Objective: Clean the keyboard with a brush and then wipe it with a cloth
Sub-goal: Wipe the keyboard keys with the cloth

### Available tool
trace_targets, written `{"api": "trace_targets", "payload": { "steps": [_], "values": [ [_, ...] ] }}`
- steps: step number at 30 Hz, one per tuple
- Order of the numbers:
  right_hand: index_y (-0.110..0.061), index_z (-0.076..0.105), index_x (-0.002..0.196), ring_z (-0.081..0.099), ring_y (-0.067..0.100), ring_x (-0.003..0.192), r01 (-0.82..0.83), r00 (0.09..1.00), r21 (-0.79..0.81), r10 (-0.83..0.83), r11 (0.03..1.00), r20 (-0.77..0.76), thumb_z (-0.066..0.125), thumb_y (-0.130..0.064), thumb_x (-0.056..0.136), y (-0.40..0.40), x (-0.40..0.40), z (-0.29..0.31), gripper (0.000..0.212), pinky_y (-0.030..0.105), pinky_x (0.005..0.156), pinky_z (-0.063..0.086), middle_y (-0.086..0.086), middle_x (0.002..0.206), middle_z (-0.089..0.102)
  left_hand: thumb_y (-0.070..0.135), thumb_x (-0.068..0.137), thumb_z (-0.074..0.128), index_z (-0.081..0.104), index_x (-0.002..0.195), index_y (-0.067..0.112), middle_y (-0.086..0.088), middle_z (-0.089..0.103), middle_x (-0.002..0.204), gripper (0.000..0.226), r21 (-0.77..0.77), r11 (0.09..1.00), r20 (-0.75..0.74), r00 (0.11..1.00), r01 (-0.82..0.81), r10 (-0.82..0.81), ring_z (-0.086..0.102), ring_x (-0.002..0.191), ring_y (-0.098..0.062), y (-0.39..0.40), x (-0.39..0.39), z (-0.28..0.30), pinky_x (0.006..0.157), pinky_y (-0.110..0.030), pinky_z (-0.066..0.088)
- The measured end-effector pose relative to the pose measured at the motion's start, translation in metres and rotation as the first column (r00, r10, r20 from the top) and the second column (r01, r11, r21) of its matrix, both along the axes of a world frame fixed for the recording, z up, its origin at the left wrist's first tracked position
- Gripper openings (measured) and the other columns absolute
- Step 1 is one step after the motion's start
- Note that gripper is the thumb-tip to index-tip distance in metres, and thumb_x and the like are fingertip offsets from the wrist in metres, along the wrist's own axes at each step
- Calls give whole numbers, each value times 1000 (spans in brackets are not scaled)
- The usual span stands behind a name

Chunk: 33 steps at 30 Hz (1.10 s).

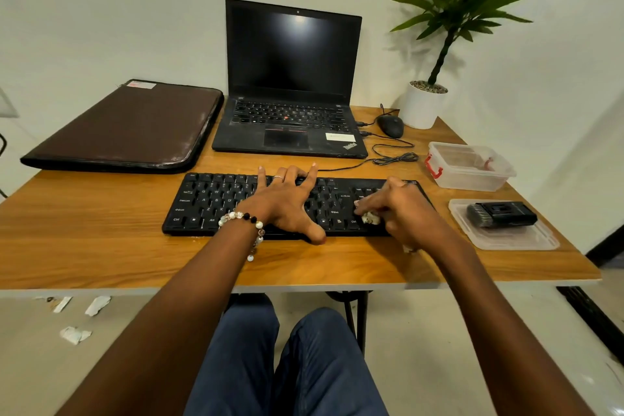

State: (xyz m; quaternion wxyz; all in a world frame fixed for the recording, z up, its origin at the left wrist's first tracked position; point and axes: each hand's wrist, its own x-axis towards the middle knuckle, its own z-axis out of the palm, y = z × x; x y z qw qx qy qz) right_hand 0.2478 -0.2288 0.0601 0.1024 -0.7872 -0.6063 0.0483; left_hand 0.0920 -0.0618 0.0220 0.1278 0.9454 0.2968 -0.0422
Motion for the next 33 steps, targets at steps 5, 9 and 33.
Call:
{"api": "trace_targets", "payload": {
  "steps": [5, 9, 33],
  "values": [
    [-26, 65, 121, 53, 13, 98, 69, 991, 55, -75, 996, 108, 63, 1, 85, 3, 27, -2, 45, 18, 81, 43, 2, 119, 61, 76, 56, 67, -21, 149, 29, -2, 4, 156, 136, -11, 1000, 8, 1000, 1, -1, -2, 145, -32, 0, 0, 1, 109, -66, -15],
    [-19, 60, 129, 48, 21, 116, 207, 962, 91, -220, 974, 160, 58, -3, 90, -3, 10, -4, 42, 24, 90, 42, 11, 125, 55, 77, 55, 65, -21, 149, 29, -2, 3, 156, 137, -4, 1000, 15, 1000, 4, -4, -2, 145, -33, 1, -2, -1, 109, -66, -15],
    [-10, 59, 122, 60, 2, 82, 447, 877, 269, -360, 853, -317, 53, -4, 90, -18, -44, -28, 33, 9, 68, 50, 15, 114, 58, 77, 56, 65, -22, 148, 31, -1, 3, 157, 135, 5, 1000, 9, 1000, -3, 3, -3, 146, -32, -1, -1, 0, 109, -65, -17]
  ]
}}
